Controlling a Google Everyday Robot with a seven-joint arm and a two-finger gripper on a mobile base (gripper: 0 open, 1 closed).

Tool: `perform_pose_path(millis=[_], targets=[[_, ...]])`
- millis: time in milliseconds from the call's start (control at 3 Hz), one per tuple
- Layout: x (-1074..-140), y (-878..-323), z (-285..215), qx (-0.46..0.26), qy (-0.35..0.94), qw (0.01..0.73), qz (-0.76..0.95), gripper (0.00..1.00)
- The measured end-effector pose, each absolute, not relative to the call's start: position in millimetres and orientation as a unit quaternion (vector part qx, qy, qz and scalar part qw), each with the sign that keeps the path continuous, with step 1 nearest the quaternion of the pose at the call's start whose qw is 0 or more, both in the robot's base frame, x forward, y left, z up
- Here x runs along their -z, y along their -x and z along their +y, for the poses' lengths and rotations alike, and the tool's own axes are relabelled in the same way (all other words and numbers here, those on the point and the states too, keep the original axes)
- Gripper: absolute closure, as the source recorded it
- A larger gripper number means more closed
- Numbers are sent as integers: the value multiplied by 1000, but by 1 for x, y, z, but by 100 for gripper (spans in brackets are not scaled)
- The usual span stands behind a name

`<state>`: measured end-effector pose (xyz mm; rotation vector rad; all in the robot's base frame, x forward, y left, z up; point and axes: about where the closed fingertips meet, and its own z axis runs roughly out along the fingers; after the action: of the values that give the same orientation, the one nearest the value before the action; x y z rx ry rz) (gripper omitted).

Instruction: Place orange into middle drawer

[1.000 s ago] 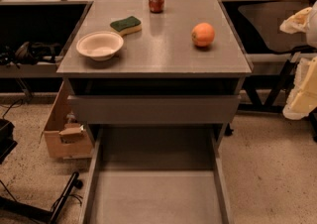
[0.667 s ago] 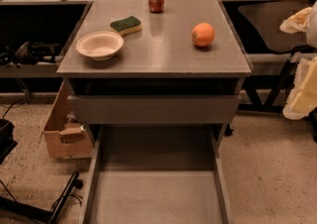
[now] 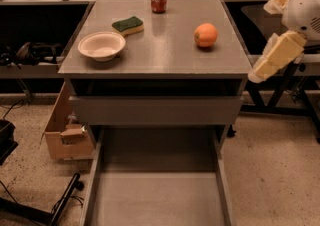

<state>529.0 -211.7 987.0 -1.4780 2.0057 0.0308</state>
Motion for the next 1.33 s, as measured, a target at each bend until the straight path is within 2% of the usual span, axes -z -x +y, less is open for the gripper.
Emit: perform_pose_path(millis=[667,1333], targets=[[-982,-637,-189,-46,517,423,743,0],[-942,-754,-176,-61,472,461,749,0]])
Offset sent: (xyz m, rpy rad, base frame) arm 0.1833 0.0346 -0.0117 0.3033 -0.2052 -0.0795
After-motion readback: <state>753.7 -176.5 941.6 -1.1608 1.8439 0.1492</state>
